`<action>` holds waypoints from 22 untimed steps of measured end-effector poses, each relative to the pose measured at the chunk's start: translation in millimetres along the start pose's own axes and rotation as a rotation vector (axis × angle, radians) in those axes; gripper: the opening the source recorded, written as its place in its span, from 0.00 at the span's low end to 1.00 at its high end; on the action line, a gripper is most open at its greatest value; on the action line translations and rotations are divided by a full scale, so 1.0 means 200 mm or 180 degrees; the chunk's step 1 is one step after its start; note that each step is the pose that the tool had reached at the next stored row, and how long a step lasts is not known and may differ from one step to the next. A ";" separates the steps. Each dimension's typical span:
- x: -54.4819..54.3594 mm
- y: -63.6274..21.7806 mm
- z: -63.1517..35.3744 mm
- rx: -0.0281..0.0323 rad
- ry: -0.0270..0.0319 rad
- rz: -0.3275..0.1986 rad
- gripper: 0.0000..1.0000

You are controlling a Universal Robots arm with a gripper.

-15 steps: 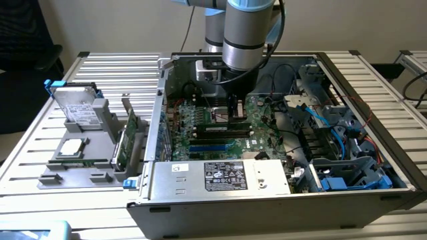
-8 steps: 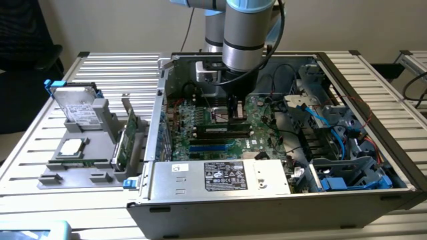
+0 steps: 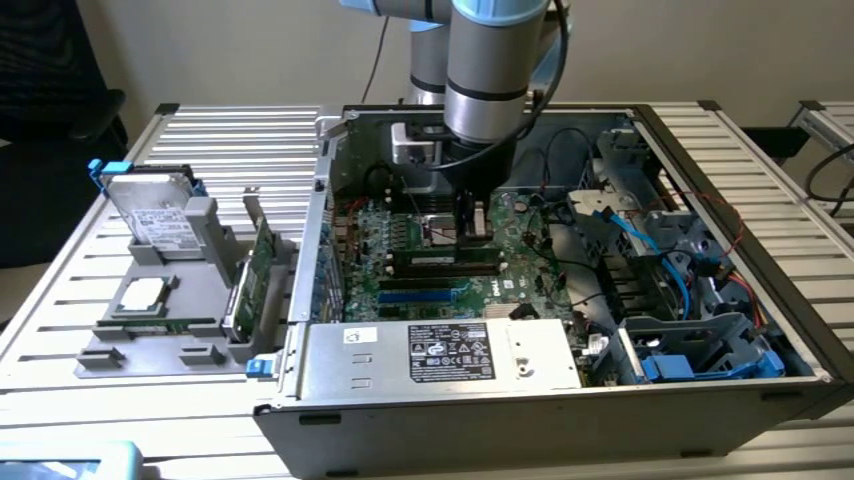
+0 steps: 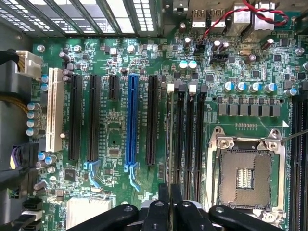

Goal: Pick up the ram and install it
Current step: 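Insert the ram into the slot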

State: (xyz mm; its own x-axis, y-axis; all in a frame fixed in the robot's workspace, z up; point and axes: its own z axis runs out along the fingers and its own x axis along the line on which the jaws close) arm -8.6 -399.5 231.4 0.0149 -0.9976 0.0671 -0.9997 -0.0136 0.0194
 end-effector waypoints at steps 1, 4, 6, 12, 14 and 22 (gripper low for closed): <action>0.00 0.000 0.000 0.0000 0.0001 0.0000 0.13; 0.00 0.000 0.000 0.0000 0.0002 0.0000 0.13; 0.00 0.000 0.001 0.0000 0.0003 0.0000 0.13; 0.00 0.000 0.005 0.0000 0.0006 0.0000 0.13; 0.00 0.000 0.007 0.0000 0.0007 0.0000 0.13; 0.00 0.000 0.010 0.0000 0.0011 0.0000 0.13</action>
State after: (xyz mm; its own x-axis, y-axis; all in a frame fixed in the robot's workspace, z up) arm -8.6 -399.8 229.5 0.0149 -0.9974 0.0705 -0.9997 -0.0136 0.0194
